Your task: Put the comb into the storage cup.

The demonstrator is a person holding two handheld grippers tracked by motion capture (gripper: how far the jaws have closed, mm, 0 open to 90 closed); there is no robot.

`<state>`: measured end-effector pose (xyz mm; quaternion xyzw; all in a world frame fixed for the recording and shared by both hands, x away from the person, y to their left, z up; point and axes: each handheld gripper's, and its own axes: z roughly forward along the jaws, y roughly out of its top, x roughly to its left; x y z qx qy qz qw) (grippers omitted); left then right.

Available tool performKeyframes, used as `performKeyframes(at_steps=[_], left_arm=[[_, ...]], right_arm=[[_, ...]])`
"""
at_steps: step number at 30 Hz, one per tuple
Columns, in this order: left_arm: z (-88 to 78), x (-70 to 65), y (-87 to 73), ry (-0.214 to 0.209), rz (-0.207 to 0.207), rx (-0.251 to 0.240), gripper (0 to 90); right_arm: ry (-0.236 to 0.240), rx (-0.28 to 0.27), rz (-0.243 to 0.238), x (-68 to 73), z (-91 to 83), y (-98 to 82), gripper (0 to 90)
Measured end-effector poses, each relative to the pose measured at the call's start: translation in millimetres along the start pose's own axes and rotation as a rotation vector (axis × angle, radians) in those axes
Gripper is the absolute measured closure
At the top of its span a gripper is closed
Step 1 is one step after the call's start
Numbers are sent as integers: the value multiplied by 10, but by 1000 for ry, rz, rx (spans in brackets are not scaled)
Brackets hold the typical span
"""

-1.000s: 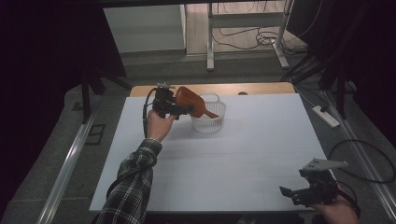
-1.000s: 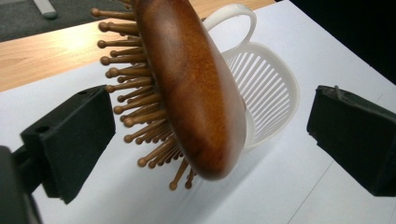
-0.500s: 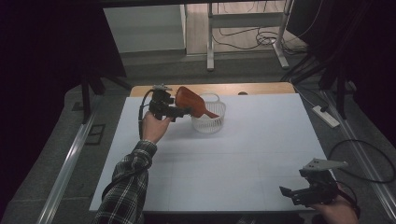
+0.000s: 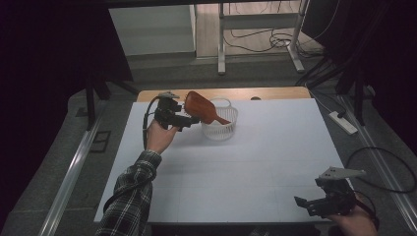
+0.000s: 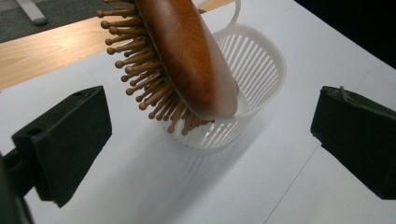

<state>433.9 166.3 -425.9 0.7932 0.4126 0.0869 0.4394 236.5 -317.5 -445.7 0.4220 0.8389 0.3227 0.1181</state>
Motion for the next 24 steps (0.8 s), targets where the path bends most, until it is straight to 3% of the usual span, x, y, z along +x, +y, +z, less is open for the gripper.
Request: performKeyframes(at_steps=[6,24], left_arm=[[-18,-17,-29,15,18,1,0],[-126,26,-200,-18,5,-7,0]], right_arm=[[0,1,0,1,1,0,20],[-15,6,-3,7,4,4,8]])
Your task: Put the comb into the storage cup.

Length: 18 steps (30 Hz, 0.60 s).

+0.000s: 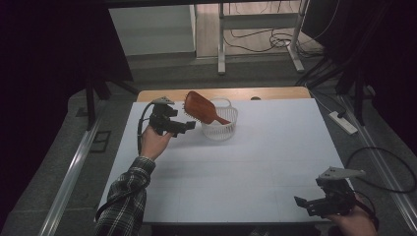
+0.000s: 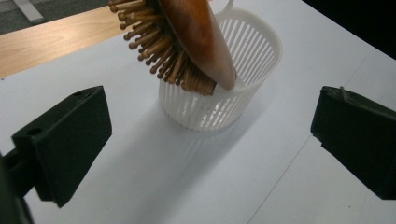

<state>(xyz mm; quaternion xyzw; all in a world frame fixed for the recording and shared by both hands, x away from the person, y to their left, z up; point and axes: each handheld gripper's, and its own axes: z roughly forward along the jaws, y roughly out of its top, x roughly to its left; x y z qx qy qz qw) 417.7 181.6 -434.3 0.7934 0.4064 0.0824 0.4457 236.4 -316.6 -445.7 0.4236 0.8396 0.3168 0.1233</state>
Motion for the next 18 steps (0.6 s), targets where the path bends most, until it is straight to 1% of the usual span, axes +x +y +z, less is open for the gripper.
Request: performKeyframes(at_steps=[6,9,18], left_arm=[[-75,14,-63,-1,-12,-10,0],[-108,7,-85,2,-10,-5,0],[-143,-26,-169,-2,-24,-11,0]], right_arm=[[-5,0,-1,9,1,0,8],[-10,1,-7,12,3,2,5],[-30,-2,-21,32,1,5,0]])
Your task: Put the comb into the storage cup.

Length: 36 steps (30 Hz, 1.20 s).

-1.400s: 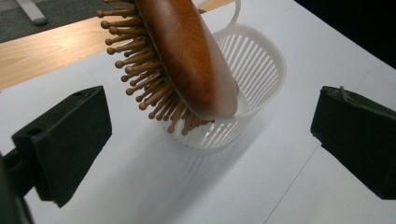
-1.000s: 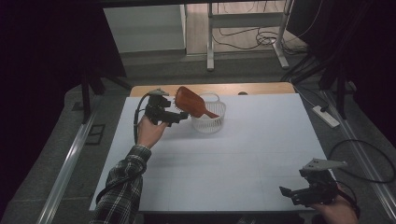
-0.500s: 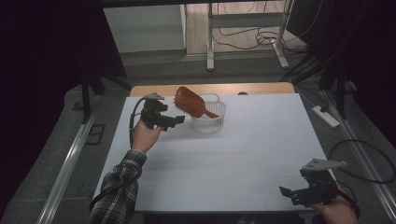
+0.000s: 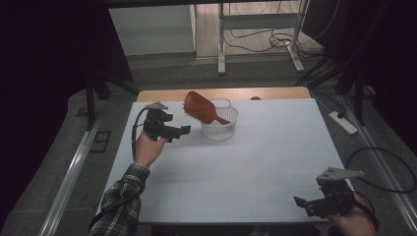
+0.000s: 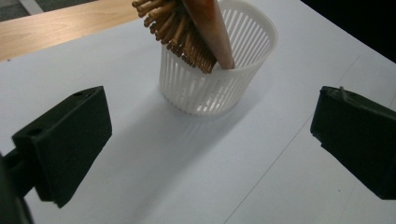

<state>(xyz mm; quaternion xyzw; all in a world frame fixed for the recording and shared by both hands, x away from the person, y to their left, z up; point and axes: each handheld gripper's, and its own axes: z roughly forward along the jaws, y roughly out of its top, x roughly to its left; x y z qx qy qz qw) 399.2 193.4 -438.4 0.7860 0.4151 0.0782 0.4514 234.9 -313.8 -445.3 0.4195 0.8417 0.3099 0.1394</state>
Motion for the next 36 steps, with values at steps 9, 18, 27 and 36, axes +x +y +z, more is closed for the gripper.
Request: performKeyframes(at_steps=[9,18,27,36], left_arm=[[-1,-47,-81,5,3,2,0],[-30,-81,-183,6,1,-3,0],[-88,-111,-286,6,1,7,0],[-153,-151,-344,11,8,14,0]], right_arm=[[-41,-16,-25,4,-7,3,0],[-39,-6,-27,2,6,4,0],[-37,-5,-29,6,7,5,0],[-35,-5,-27,4,7,5,0]])
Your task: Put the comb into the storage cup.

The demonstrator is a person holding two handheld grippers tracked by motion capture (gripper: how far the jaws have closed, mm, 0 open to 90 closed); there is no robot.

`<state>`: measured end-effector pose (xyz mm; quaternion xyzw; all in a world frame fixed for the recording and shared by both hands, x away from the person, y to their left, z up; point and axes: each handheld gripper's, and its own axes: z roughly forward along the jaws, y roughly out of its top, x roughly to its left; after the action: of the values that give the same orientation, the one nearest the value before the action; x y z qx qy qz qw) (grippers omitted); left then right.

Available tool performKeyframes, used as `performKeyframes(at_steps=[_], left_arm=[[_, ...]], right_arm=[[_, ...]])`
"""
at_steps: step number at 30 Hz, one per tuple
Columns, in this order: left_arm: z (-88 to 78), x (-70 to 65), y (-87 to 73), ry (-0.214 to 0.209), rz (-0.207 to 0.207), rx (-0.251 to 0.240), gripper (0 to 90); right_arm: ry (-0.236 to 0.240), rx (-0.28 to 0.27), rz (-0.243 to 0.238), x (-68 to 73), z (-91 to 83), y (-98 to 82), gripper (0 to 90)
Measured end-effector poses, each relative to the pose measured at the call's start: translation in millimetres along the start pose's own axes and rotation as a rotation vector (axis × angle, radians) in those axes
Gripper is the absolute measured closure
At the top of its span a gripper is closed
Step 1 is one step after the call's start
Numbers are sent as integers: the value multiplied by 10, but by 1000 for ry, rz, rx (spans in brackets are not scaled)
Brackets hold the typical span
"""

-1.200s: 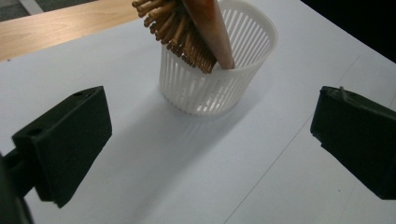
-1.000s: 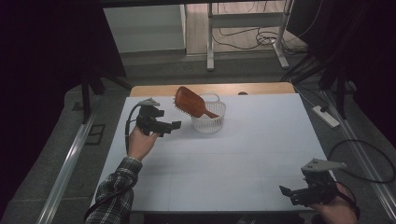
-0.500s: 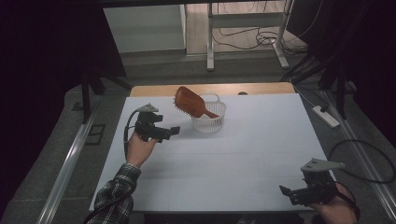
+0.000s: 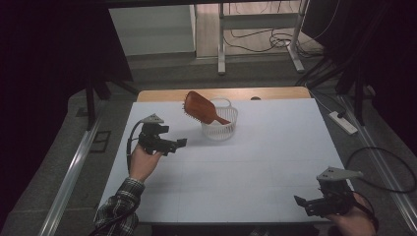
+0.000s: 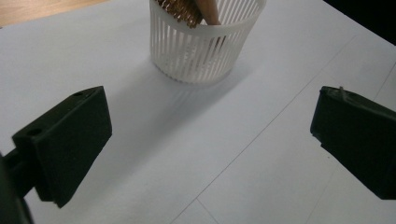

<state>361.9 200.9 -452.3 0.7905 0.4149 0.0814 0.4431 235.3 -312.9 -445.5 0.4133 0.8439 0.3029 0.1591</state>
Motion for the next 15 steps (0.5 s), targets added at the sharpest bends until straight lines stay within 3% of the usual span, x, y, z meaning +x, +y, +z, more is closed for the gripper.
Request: performKeyframes(at_steps=[15], left_arm=[[-121,-55,-116,19,-2,5,0]], right_arm=[[4,-1,-6,3,1,1,0]])
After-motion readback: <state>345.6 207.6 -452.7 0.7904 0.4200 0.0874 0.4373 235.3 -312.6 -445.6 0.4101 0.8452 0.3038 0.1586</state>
